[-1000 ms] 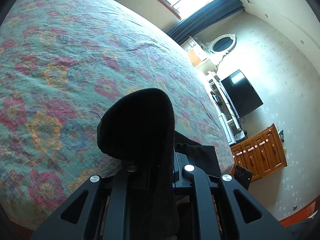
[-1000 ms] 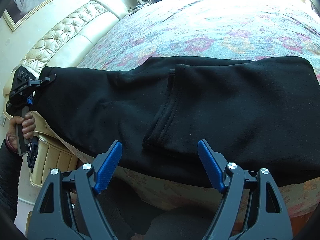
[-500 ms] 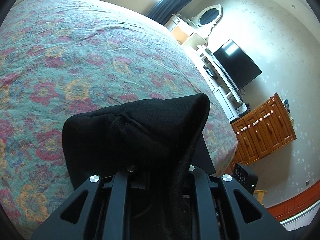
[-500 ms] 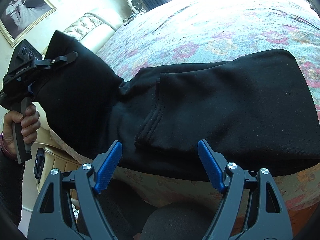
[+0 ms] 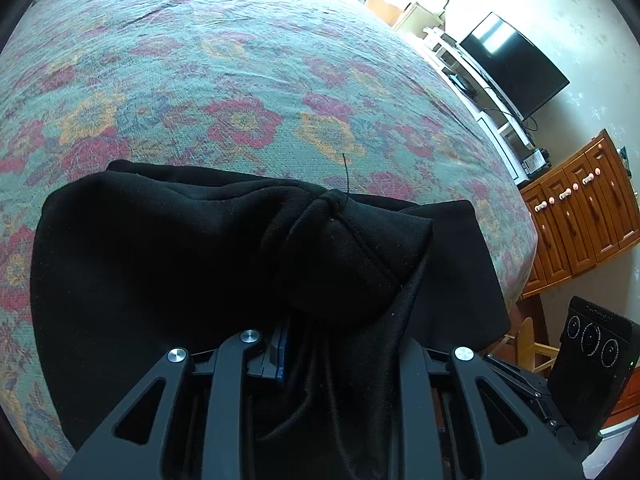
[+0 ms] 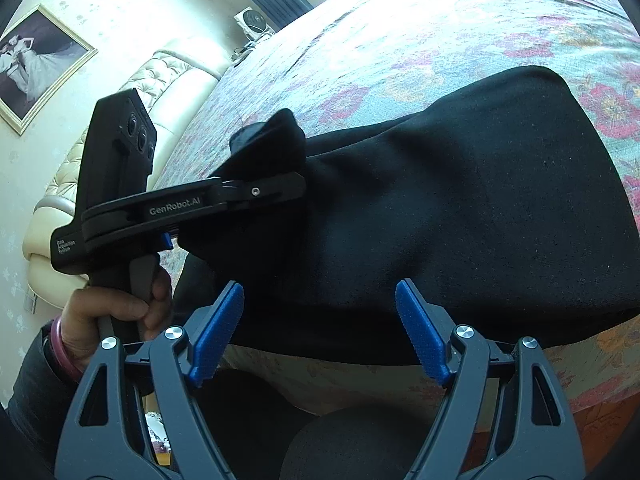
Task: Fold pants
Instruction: 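Lift the pants end with the left gripper, fold it over the stack, release, then grasp the folded edge of the pants with the right gripper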
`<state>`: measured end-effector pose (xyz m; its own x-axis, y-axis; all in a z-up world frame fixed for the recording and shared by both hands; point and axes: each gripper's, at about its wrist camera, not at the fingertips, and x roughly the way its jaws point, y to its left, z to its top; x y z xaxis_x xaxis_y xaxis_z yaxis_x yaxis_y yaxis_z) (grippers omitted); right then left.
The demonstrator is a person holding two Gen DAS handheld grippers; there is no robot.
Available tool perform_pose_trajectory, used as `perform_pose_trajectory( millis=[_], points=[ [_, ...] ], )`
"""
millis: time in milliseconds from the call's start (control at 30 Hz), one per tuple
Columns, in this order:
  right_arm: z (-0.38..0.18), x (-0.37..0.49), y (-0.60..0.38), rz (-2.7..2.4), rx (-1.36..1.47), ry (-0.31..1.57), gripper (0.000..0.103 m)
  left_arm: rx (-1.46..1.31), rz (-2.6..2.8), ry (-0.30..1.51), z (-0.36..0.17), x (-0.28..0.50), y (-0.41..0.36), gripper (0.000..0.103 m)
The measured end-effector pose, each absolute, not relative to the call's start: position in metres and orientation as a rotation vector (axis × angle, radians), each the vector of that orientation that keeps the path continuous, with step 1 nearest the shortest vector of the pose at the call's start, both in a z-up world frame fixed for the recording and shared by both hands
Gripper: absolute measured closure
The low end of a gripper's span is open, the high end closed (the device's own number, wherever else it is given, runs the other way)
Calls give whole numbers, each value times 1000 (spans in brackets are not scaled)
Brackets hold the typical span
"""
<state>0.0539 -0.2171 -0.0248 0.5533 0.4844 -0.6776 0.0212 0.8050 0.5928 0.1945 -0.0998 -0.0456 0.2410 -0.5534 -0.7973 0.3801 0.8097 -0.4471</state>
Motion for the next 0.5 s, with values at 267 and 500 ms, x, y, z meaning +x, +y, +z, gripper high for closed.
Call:
perform_pose_trajectory(
  millis=[267, 500],
  points=[
    [-29, 55, -226, 301, 642, 954, 25, -299, -754, 1121, -18, 178, -100, 27],
    [-21, 60, -242, 282, 657, 952, 24, -383, -766, 1037, 7, 154, -57, 21]
  ],
)
